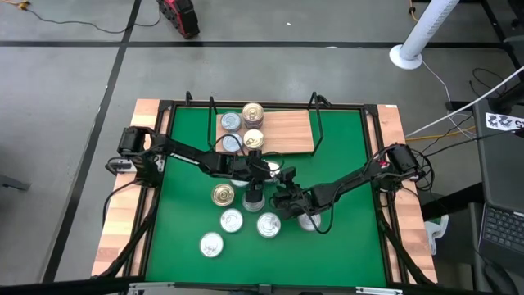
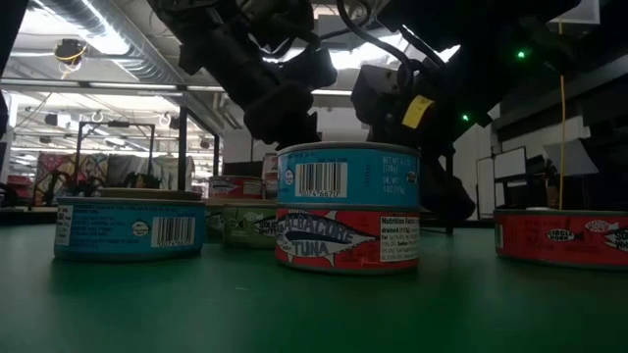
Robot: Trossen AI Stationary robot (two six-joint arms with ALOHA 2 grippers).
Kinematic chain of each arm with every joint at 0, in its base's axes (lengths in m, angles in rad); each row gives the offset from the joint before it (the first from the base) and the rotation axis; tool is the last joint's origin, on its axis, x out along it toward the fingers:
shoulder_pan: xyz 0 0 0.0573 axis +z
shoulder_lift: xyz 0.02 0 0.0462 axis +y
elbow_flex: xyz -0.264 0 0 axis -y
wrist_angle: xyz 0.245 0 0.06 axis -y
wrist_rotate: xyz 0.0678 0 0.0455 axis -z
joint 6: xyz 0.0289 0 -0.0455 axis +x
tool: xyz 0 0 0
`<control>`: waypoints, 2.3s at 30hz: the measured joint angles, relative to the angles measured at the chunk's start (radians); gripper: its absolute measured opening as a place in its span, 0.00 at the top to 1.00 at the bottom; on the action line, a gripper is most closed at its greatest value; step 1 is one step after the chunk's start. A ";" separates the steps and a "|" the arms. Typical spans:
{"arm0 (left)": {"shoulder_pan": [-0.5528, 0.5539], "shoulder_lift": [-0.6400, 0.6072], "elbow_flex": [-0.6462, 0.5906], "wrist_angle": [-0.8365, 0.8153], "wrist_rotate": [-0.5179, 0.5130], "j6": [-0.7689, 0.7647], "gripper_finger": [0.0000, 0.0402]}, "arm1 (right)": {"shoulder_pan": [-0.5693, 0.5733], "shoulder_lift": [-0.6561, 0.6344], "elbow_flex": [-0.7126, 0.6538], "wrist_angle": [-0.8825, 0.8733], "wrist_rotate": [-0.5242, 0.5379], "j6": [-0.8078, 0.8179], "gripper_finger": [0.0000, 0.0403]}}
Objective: Stack canned seafood by type on shelf
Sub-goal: Stack the blue-pink tuna can on top of the blue-pink tuna can on the shelf
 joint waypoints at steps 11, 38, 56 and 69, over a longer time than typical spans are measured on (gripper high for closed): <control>0.000 0.000 0.000 0.001 -0.001 -0.039 1.00 | 0.002 0.000 0.000 0.000 0.051 0.000 0.37; 0.017 -0.074 0.000 -0.009 -0.001 -0.102 1.00 | 0.113 -0.016 0.000 -0.016 0.182 0.000 0.37; 0.091 -0.141 0.001 -0.032 -0.002 -0.132 0.98 | 0.112 -0.016 0.001 -0.014 0.182 0.000 0.37; -0.020 -0.233 0.001 -0.169 -0.001 -0.091 0.46 | 0.112 -0.016 0.001 -0.010 0.155 0.000 0.37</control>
